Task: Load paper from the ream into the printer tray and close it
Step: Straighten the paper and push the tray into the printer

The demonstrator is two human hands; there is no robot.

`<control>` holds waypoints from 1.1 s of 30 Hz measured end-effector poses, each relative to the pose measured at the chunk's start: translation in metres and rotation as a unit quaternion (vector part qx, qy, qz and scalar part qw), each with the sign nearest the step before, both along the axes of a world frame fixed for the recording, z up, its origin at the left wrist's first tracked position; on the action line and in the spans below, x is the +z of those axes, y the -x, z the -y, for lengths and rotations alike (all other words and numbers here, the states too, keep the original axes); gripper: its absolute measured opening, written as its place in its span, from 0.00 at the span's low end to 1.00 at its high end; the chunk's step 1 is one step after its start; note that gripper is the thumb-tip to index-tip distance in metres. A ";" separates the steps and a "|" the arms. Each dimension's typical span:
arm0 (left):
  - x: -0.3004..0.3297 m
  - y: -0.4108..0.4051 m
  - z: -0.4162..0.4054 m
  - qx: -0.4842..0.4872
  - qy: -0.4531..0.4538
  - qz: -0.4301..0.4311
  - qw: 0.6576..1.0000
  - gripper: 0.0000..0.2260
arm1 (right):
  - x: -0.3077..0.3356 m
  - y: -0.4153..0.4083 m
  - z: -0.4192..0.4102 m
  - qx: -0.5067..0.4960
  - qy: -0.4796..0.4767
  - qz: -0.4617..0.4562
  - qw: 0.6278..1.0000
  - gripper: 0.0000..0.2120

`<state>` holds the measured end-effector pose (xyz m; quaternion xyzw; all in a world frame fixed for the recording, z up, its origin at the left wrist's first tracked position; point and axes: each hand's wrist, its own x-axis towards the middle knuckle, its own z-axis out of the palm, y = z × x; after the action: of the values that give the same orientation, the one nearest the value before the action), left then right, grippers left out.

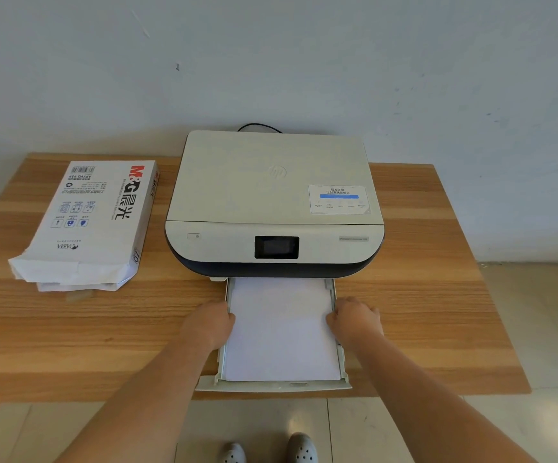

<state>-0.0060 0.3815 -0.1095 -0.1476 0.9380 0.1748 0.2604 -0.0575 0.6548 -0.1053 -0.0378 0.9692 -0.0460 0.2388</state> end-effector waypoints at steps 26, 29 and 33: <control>0.001 0.002 -0.003 0.006 -0.008 -0.030 0.999 0.09 | 0.005 -0.001 0.004 -0.001 0.011 0.006 1.000 0.08; 0.001 0.002 -0.004 0.013 -0.015 -0.031 0.999 0.09 | 0.004 0.000 0.005 0.000 0.013 0.001 1.000 0.07; 0.001 0.002 -0.005 0.021 -0.019 -0.033 0.999 0.09 | 0.002 -0.001 0.006 -0.002 0.010 -0.001 1.000 0.07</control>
<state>-0.0078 0.3865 -0.1082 -0.1563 0.9394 0.2027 0.2279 -0.0568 0.6486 -0.1032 -0.0380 0.9691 -0.0559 0.2373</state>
